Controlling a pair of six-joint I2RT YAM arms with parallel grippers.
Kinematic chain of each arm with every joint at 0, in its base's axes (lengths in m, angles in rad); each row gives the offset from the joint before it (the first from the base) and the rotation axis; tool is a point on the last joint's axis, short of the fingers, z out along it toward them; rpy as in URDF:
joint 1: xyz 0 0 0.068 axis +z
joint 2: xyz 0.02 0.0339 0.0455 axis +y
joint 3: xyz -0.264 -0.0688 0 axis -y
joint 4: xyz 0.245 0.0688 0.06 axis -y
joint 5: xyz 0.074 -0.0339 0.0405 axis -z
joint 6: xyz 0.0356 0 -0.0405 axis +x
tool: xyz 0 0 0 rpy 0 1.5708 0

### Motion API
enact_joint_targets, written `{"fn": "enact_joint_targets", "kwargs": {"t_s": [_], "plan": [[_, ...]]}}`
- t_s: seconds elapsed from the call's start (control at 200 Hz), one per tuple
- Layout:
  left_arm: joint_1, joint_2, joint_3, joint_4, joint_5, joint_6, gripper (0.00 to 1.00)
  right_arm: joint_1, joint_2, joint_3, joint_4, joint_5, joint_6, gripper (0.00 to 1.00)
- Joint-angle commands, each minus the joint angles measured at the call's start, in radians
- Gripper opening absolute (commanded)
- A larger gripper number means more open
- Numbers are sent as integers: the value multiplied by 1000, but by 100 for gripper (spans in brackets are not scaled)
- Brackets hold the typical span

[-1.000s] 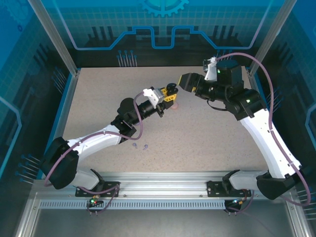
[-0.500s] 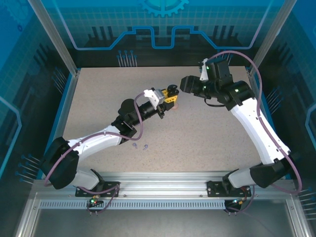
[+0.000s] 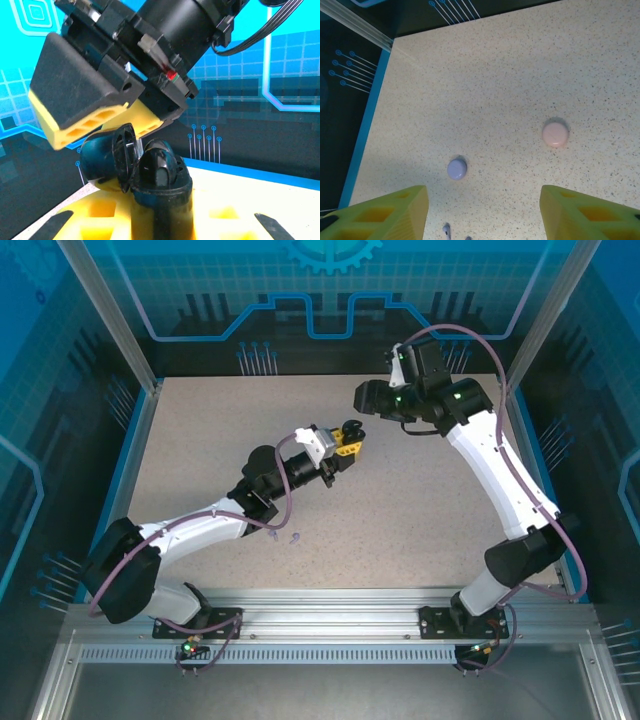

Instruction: Insert the wireless bluetooth earbuds into the charging case

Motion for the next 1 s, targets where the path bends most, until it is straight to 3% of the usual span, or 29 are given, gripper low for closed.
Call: {"fn": "enact_joint_targets", "kwargs": {"t_s": [0.0,0.5,0.996], "plan": [[-9,-25,7,13,9,-20,0,16,3,12,-38,-20,-25,60],[-16,11,41,8,11,-20,0,36,-220,-266,28,-46,29,58],[-20,8,39,2,1,-14,0,24,-278,-321,45,-48,54,57]]}}
